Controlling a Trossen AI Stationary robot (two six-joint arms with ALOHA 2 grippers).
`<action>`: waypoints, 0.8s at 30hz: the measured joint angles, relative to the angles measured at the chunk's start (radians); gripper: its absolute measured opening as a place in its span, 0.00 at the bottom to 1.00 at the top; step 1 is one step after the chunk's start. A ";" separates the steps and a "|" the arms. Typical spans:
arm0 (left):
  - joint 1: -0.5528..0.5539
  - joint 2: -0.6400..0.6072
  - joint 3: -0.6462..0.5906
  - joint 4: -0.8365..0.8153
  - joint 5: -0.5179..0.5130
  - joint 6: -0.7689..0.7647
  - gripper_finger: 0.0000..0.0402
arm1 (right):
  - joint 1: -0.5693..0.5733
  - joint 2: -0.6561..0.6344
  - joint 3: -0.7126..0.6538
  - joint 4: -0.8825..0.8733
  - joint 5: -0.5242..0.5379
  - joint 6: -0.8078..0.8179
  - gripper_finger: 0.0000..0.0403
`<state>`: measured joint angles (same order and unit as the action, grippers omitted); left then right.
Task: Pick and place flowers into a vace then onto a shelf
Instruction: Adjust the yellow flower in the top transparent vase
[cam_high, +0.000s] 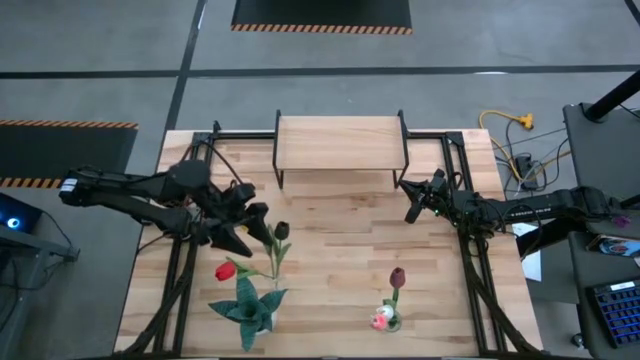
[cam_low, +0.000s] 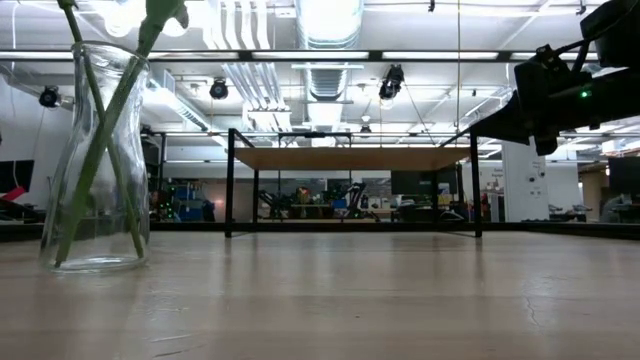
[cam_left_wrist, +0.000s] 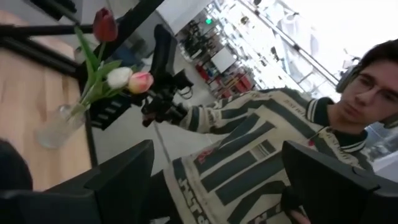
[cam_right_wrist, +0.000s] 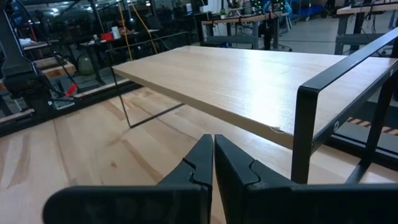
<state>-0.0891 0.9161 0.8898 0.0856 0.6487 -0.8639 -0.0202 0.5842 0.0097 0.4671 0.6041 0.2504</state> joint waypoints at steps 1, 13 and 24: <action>0.000 0.000 0.000 -0.011 0.001 0.011 0.84 | 0.000 0.000 0.000 0.000 0.000 0.000 0.02; 0.000 0.019 -0.003 -0.029 -0.013 0.171 0.84 | 0.000 0.000 0.000 0.000 0.000 0.003 0.02; 0.000 0.077 -0.003 -0.029 -0.019 -0.018 0.94 | 0.000 0.000 0.000 0.000 -0.001 0.003 0.02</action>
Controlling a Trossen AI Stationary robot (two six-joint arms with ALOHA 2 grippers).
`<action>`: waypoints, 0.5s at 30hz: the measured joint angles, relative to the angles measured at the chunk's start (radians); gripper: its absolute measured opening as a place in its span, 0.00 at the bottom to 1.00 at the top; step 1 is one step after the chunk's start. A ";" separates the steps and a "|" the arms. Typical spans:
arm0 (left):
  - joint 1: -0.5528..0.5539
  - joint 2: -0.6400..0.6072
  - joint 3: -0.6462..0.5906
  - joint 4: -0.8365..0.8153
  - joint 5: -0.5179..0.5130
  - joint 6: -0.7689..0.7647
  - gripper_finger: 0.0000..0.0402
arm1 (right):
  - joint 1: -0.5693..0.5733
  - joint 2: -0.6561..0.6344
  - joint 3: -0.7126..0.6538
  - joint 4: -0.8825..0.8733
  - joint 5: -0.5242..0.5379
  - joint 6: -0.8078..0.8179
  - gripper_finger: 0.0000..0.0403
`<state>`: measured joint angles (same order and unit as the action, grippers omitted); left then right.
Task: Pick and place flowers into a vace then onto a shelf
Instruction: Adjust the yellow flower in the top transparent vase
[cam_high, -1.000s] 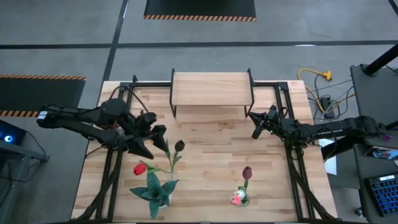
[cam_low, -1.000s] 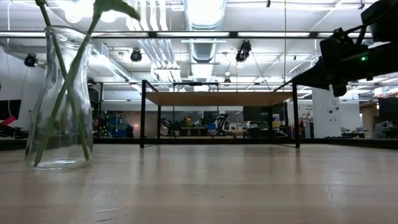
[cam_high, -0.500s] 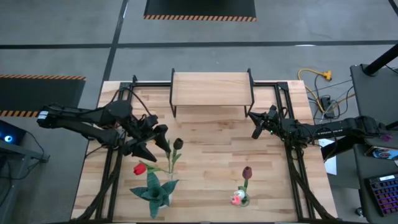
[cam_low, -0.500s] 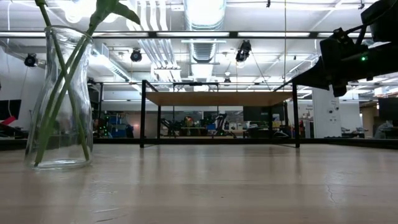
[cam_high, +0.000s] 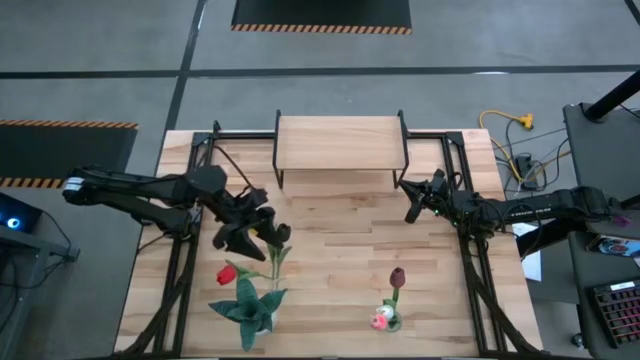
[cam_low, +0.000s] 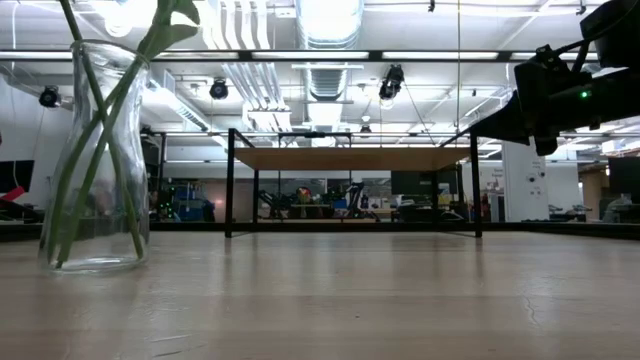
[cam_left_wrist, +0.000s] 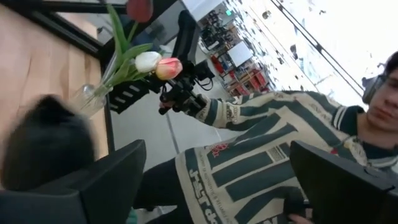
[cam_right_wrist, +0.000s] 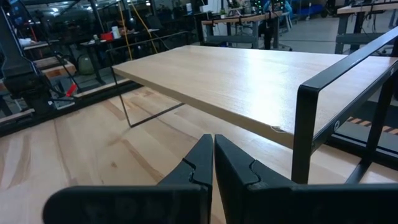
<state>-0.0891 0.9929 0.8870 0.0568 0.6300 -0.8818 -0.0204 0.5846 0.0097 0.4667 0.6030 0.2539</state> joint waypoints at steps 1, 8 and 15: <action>0.000 0.006 0.003 0.000 -0.001 -0.013 0.96 | 0.000 0.000 0.000 0.000 0.000 0.000 0.02; 0.000 0.037 0.054 -0.002 0.046 0.005 0.99 | 0.000 0.000 0.000 -0.003 0.000 0.000 0.02; 0.000 0.021 0.122 -0.001 0.077 0.049 0.98 | 0.000 0.001 0.000 -0.024 0.000 0.000 0.02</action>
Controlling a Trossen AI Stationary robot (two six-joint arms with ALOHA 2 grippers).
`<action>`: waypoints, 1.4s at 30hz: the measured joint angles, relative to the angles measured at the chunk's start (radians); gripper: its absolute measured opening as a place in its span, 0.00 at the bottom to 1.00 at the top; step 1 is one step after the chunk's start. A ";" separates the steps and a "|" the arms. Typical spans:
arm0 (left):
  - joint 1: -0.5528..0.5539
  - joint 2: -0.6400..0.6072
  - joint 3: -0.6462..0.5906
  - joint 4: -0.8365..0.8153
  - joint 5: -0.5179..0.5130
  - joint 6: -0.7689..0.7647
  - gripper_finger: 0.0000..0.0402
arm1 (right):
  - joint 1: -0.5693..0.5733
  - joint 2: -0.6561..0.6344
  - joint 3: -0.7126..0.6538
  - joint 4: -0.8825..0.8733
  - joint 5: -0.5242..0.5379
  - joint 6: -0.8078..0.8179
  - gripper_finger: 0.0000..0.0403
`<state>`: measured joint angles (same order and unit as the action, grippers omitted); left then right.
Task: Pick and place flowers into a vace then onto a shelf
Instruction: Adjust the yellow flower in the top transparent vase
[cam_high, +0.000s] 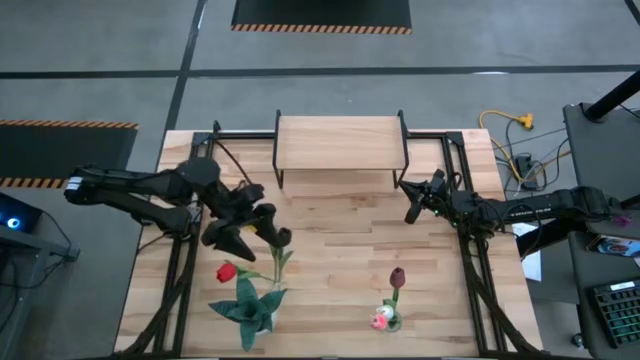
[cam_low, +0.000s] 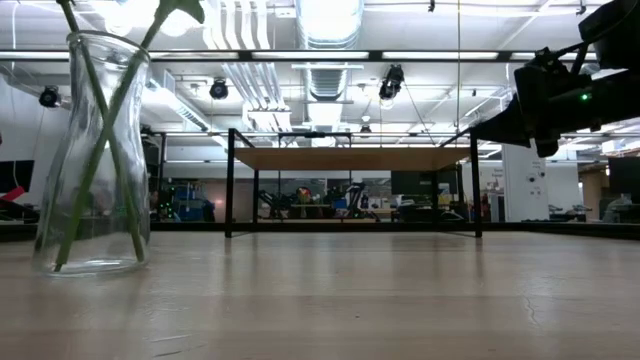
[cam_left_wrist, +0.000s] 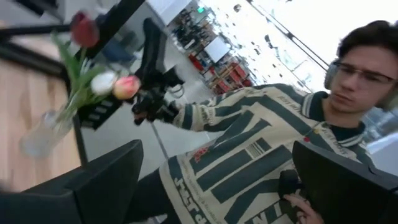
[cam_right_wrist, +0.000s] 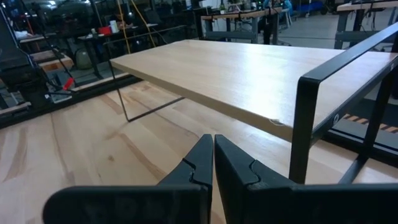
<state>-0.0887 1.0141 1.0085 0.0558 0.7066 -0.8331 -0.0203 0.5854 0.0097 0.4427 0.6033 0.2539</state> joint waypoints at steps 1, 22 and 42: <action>0.000 -0.001 0.012 0.001 0.000 0.005 0.98 | 0.000 0.000 0.000 0.000 0.000 0.000 0.02; -0.002 -0.016 0.144 0.075 0.100 0.074 0.98 | 0.000 0.000 0.000 -0.001 0.000 0.000 0.02; -0.001 -0.032 0.280 0.125 0.062 0.079 0.98 | 0.000 0.000 0.000 -0.027 0.000 0.000 0.02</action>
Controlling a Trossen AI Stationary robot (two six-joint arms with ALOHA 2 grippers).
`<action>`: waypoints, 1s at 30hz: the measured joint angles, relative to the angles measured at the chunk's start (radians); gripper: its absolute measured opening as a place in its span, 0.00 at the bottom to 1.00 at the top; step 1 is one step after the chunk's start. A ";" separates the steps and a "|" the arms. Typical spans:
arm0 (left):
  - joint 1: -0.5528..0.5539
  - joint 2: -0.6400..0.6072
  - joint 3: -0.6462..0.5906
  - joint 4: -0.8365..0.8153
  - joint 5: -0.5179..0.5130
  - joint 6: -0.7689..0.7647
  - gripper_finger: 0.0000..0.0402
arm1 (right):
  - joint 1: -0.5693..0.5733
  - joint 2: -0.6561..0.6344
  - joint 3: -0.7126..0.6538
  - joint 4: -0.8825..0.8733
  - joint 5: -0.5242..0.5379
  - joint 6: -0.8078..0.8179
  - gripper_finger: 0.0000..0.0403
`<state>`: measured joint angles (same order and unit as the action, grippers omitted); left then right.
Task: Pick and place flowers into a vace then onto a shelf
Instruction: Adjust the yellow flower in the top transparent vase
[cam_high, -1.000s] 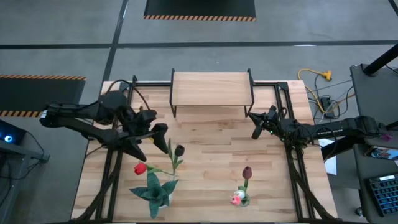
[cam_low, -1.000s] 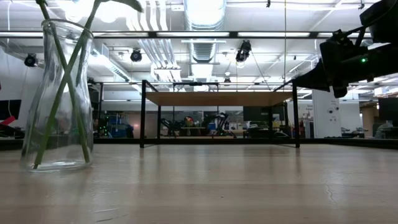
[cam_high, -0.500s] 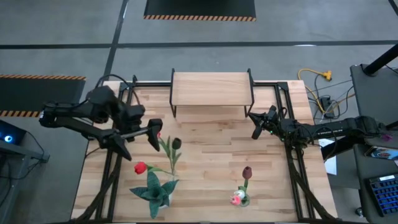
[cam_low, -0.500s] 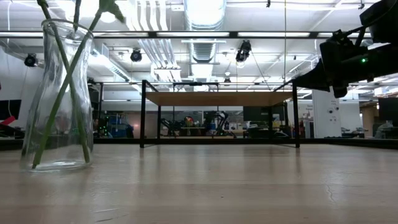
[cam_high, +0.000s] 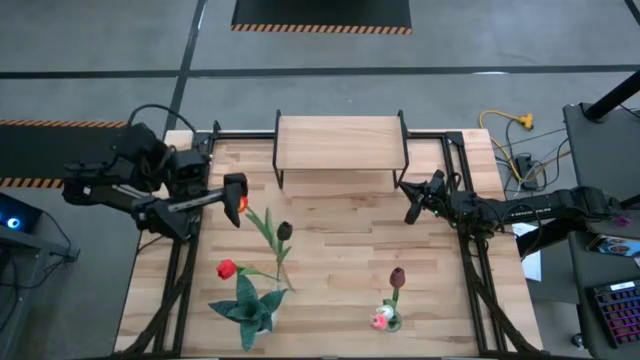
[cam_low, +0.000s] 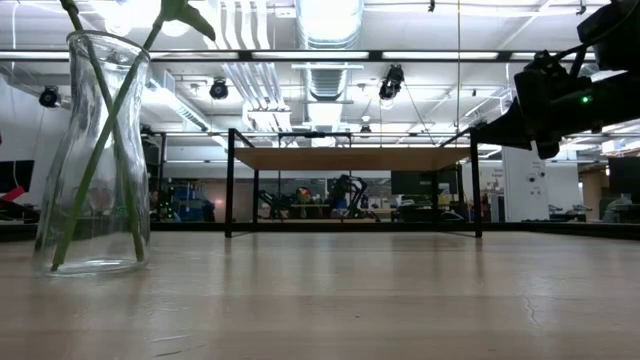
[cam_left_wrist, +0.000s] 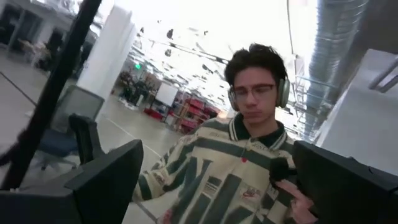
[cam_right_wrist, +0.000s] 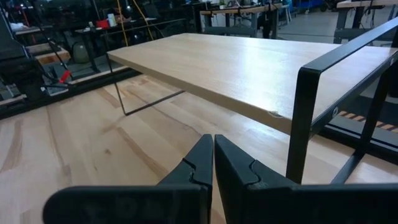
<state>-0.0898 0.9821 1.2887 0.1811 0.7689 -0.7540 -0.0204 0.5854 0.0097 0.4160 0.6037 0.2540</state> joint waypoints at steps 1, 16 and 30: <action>0.000 0.000 0.004 0.001 -0.016 0.010 0.98 | 0.000 0.000 0.000 0.000 0.000 0.000 0.02; 0.000 0.000 0.085 -0.003 -0.352 0.257 0.98 | 0.000 0.000 0.000 0.003 -0.003 0.031 0.02; 0.013 0.001 0.086 -0.212 -0.612 0.309 0.98 | 0.001 0.000 0.077 0.463 -0.130 0.101 0.15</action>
<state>-0.0772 0.9834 1.3743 -0.0313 0.1569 -0.4451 -0.0193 0.5856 0.0870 0.8792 0.4733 0.3548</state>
